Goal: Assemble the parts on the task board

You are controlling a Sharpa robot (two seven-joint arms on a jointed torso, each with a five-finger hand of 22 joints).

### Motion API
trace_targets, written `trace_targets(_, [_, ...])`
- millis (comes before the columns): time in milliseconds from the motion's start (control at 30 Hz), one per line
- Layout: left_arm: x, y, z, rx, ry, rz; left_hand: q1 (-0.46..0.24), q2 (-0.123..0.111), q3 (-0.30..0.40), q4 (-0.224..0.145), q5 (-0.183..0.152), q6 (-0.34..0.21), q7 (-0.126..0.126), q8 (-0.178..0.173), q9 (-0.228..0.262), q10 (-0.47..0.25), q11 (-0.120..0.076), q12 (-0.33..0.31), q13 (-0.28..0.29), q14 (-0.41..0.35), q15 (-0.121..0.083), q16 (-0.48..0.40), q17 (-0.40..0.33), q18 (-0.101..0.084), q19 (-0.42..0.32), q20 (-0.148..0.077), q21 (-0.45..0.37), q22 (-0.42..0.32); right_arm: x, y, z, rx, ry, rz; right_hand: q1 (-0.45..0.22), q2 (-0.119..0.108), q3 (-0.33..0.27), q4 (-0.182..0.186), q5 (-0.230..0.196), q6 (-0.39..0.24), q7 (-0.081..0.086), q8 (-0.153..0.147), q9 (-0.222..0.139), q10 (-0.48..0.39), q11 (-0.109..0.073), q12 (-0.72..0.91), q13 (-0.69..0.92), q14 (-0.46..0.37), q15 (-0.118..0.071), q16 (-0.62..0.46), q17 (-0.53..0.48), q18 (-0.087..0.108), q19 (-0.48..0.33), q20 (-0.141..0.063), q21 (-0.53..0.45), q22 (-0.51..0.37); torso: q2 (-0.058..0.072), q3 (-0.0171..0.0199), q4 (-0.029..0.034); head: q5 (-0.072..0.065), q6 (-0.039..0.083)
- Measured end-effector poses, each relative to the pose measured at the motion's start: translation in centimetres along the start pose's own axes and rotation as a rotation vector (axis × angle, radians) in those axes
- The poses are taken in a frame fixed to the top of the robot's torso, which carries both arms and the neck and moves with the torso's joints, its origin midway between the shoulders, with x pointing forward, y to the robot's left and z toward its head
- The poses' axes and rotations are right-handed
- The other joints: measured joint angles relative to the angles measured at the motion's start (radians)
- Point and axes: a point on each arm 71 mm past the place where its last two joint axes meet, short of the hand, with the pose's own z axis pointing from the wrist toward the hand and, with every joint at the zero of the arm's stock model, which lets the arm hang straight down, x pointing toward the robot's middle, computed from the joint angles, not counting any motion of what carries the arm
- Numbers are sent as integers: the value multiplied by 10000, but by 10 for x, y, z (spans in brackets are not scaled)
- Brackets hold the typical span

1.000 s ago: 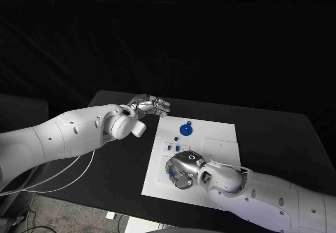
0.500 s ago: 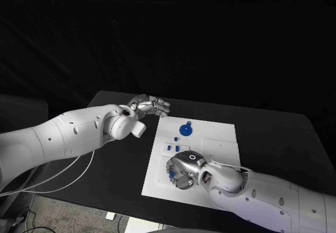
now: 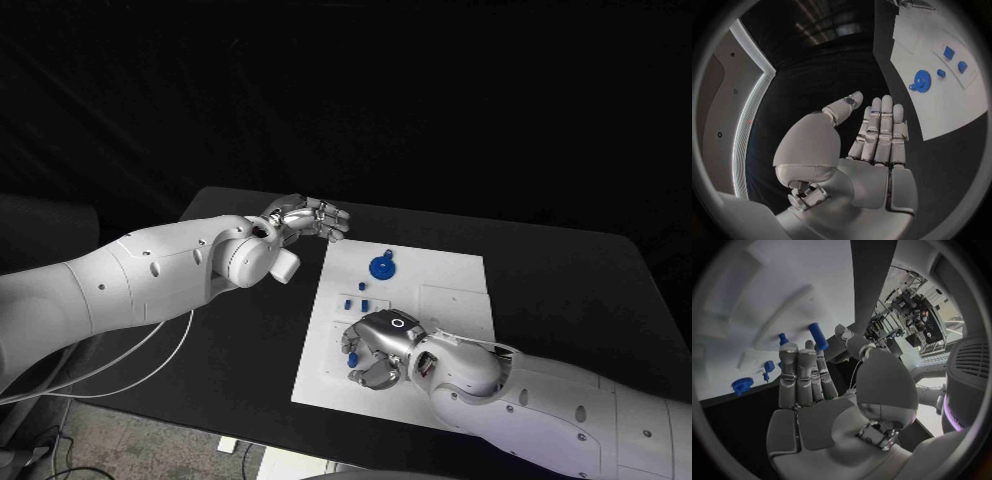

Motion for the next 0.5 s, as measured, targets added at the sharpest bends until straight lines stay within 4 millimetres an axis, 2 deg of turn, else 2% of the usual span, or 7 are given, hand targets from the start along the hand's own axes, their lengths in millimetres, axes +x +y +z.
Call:
trace_targets(333, [-1, 0, 0, -9, -24, 4, 0, 0, 0, 0, 0, 0, 0, 0, -9, 0, 0, 0, -1, 0, 0, -39, 16, 0, 0, 0, 0, 8, -5, -1, -9, -2, -495, 443, -93, -14, -330, 84, 0, -128, -16, -86, -62, -41, 32, 0, -48, -33, 33, 0, -27, 0, -18, 18, -44, -1, 0, 3, -2, -16, -5])
trace_targets(500, [-3, 1, -1, -22, -76, 12, 0, 0, 0, 0, 0, 0, 0, -1, -9, 0, 0, 0, -2, 0, 0, -39, 16, 0, 0, 0, 0, 8, -27, -13, -18, 228, -1156, 1185, -187, 1, -472, 169, 0, -209, -3, -86, -90, -39, 27, 0, -59, -34, 34, 0, -55, 0, -19, 19, -83, -2, -6, 7, -9, -58, 55])
